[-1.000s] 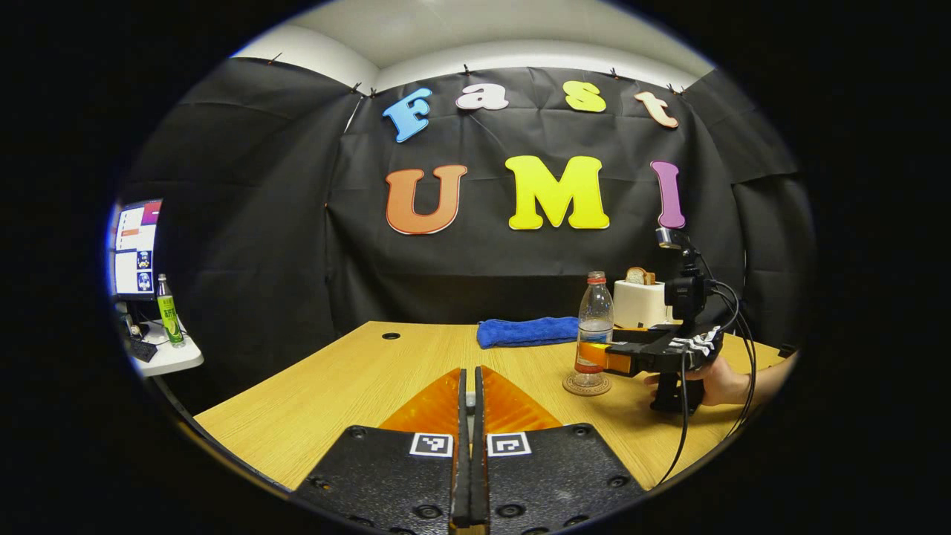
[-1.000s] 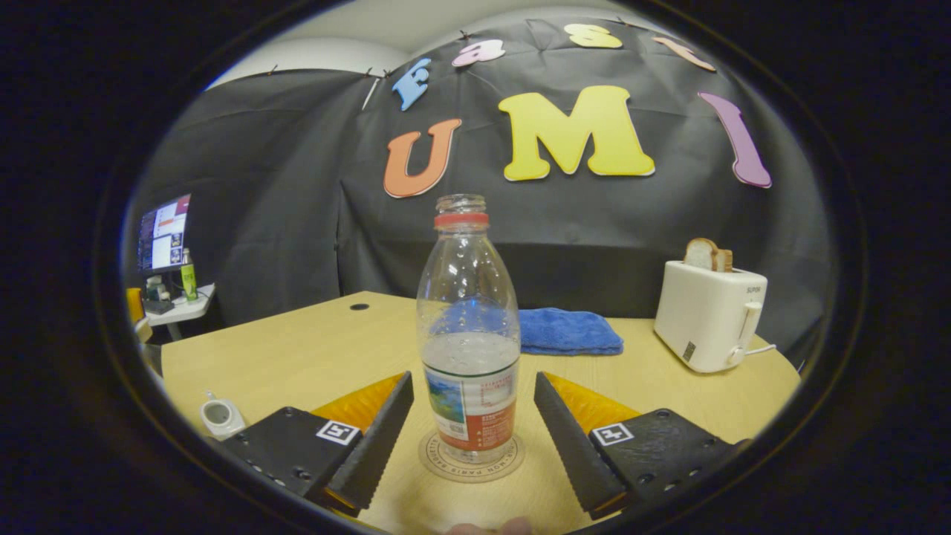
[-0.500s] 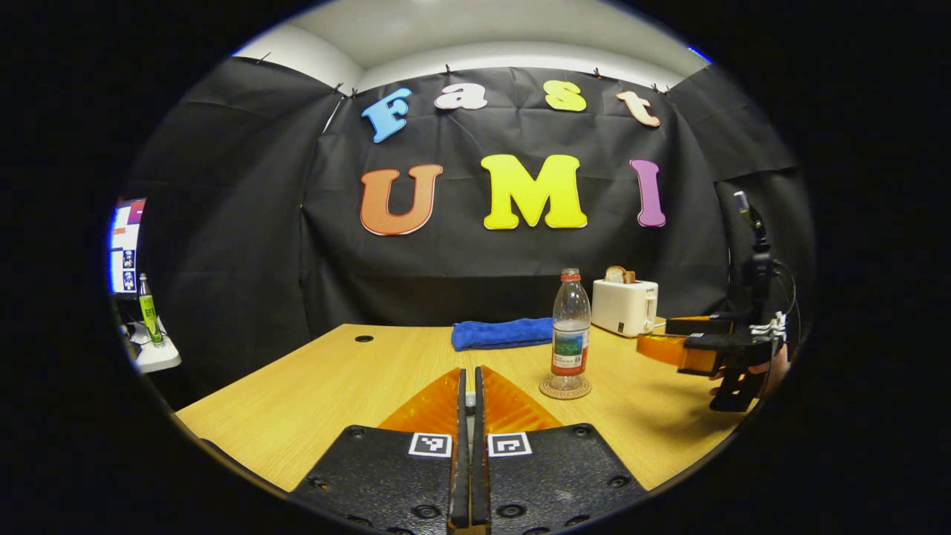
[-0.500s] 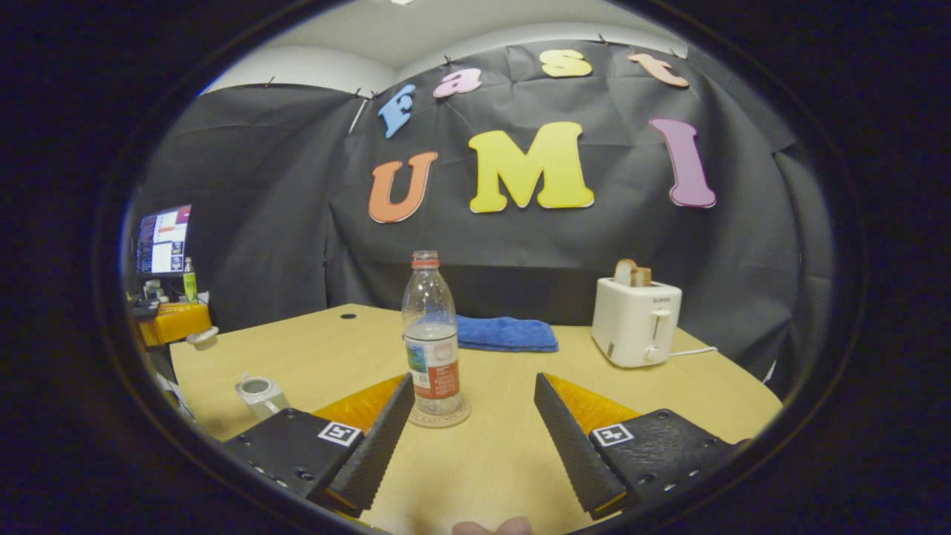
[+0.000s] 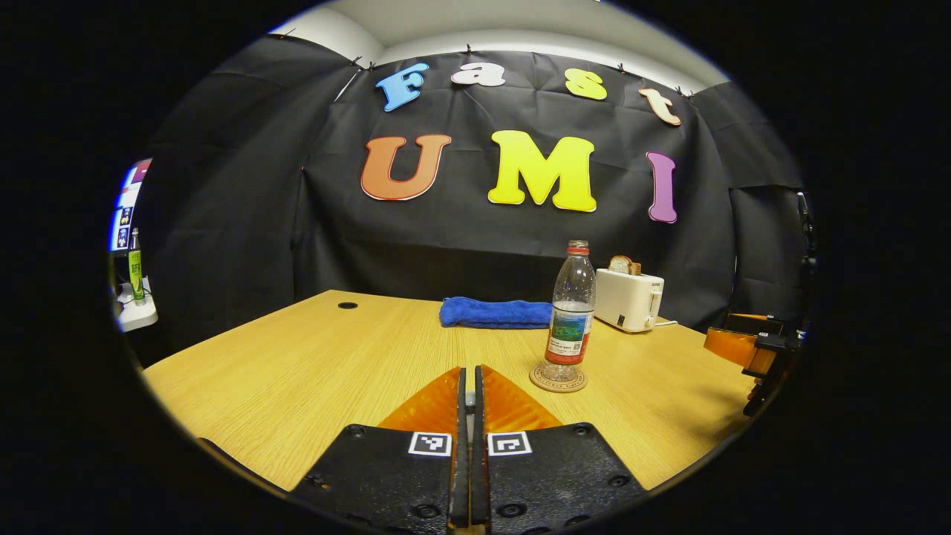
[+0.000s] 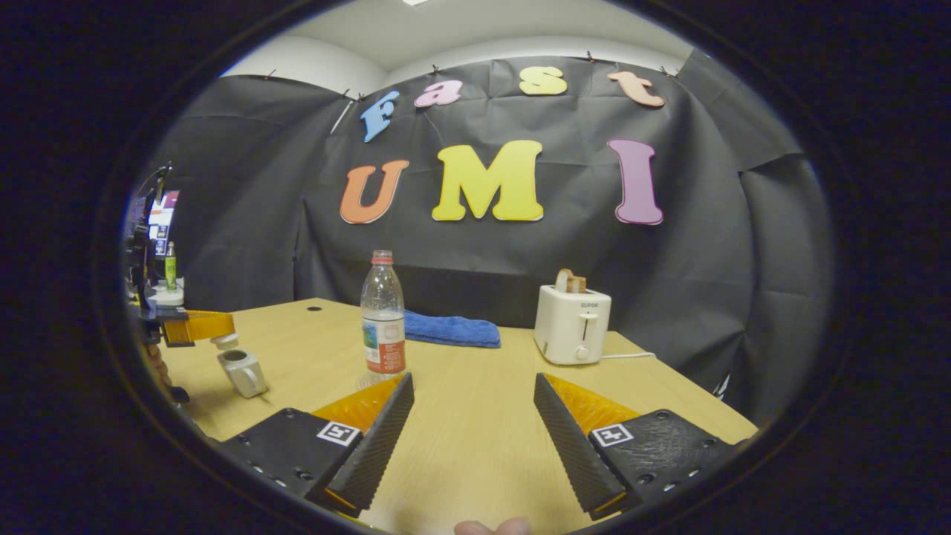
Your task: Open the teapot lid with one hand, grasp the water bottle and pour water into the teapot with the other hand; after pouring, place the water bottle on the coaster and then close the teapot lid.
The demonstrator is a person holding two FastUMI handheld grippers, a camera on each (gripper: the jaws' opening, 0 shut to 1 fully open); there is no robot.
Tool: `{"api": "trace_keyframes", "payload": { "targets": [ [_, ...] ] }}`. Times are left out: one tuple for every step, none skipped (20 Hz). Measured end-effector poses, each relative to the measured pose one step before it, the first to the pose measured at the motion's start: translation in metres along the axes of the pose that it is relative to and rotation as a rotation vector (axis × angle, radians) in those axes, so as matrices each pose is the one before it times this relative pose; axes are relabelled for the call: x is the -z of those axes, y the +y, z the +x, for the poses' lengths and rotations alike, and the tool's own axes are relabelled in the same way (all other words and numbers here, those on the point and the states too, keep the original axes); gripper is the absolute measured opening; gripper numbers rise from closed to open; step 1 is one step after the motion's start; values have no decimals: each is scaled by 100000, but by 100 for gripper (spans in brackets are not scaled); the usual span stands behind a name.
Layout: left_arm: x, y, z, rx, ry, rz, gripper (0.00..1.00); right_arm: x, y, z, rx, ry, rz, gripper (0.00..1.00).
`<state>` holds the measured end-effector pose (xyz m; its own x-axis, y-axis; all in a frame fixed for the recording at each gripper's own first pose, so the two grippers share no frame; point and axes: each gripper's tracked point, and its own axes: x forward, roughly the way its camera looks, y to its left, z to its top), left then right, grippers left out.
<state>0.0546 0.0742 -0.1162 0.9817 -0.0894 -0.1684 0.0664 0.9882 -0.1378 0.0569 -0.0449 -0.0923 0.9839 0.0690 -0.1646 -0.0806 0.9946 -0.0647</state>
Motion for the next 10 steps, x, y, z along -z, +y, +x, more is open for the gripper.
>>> {"api": "trace_keyframes", "payload": {
  "targets": [
    [231, -45, 93, -35, 608, -154, 4, 84, -246, -37, 553, 116, 204, 97],
    [86, 12, 98, -346, 167, 119, 4, 181, -226, 91, 405, 265, 292, 98],
    [43, 35, 155, -194, 200, 233, 4, 116, -70, 8, 131, 256, 267, 98],
    [52, 39, 63, -112, 46, 98, 4, 142, -133, -52, 220, 298, 188, 97],
    [33, -8, 64, -88, -95, 41, 4, 52, -12, 25, 21, 242, 161, 97],
    [4, 52, 104, -222, 127, 85, 4, 209, -46, -6, 56, 200, 92, 97],
    [109, 94, 94, -458, 337, 46, 4, -60, 66, -5, -76, 19, -29, 97],
    [180, -28, -40, -99, 473, -69, 4, 50, -20, 19, 172, -110, -247, 97],
    [243, 24, 32, -124, 604, 28, 4, 21, -18, 48, 76, -206, -285, 97],
    [217, -54, 33, 8, 390, 48, 4, 35, 55, -65, -50, -64, -282, 97]
  ]
}}
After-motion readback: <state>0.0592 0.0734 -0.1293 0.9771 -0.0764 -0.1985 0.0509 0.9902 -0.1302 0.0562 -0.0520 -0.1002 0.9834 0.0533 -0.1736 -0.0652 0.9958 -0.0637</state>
